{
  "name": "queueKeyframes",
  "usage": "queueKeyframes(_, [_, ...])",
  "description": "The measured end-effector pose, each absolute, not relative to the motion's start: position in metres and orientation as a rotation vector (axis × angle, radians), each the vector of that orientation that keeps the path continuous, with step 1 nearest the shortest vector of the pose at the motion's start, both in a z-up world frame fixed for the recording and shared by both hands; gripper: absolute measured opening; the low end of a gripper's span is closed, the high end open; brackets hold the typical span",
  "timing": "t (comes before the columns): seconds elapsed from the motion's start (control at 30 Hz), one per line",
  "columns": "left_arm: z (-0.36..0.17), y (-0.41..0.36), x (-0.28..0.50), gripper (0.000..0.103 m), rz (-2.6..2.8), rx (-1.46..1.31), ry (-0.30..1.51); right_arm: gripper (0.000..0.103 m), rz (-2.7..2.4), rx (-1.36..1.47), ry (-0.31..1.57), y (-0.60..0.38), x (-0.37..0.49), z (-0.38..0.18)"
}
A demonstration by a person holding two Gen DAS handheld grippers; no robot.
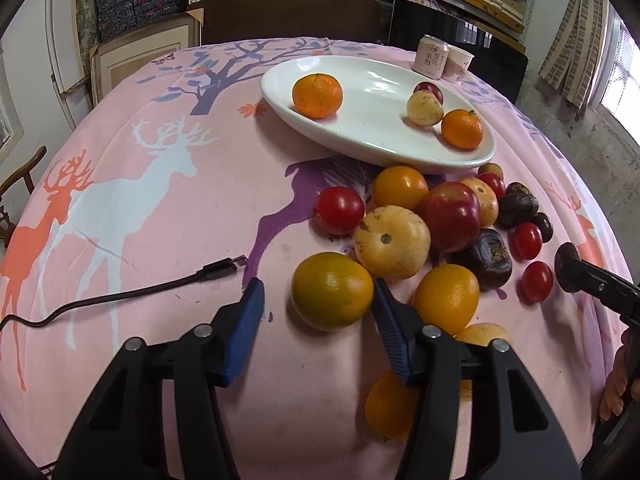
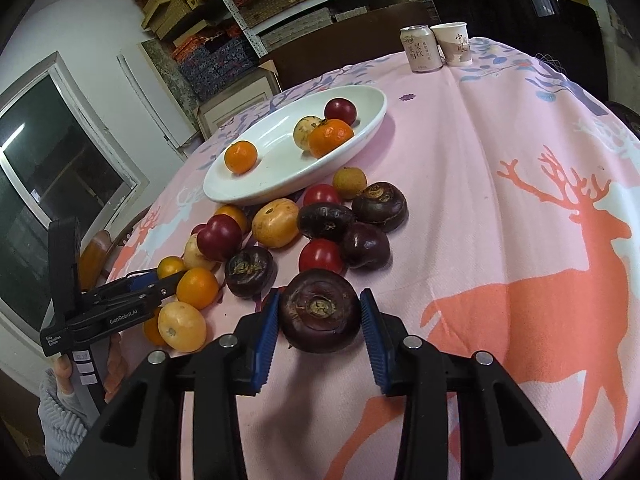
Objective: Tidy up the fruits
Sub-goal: 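Grasp the yellow orange with the left tool while the right tool carries the plum to the plate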
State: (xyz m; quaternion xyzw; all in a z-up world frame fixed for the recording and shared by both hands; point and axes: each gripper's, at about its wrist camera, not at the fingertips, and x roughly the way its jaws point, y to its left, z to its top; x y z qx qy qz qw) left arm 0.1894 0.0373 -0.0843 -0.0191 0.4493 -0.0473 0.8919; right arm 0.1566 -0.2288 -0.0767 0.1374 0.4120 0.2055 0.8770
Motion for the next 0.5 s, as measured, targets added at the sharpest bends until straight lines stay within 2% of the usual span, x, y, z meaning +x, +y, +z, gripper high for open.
queueKeyframes(0.03, [-0.083,0.038,0.189,0.038,-0.128,-0.053,0.926,0.040,0.429,0.287,0.859,-0.228,0.157,-0.077])
queueKeyframes(0.5, [-0.066,0.037,0.183,0.038,-0.085,-0.005,0.870,0.040,0.415,0.306,0.864,-0.236,0.157,-0.071])
